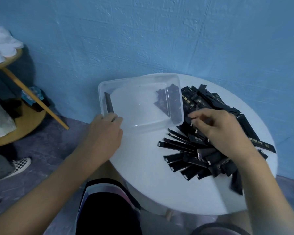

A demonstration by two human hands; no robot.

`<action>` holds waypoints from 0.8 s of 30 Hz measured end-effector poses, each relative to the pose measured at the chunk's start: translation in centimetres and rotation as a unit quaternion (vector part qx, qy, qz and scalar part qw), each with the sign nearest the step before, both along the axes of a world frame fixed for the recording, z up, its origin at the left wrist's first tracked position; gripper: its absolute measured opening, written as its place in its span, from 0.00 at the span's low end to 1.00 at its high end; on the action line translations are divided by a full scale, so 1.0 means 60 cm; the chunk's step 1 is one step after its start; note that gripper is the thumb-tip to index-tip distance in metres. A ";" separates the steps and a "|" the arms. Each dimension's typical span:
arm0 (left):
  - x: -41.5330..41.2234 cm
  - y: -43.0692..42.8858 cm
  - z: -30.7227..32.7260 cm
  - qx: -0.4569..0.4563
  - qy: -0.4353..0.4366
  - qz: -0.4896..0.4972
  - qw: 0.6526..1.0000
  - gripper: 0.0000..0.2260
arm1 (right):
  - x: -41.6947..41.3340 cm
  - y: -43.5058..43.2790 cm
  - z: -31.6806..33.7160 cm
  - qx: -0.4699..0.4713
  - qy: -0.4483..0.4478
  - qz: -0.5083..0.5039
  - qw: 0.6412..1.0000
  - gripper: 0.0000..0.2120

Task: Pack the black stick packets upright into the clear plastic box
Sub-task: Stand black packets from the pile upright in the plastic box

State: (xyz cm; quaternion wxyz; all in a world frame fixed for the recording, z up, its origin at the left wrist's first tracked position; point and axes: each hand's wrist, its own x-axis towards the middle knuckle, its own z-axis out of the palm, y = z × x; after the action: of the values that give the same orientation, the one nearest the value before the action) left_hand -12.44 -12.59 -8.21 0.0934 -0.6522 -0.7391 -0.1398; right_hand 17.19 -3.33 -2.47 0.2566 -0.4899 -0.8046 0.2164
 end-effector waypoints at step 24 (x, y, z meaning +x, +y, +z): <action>-0.009 -0.001 -0.016 0.040 0.019 -0.018 0.999 0.18 | 0.026 0.030 -0.004 -0.084 0.046 0.115 0.989 0.06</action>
State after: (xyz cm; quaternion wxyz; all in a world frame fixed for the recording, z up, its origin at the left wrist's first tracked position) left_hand -13.00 -12.66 -9.19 0.1306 -0.6637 -0.7193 -0.1581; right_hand 18.77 -1.51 -2.69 0.2242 -0.4035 -0.8220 0.3336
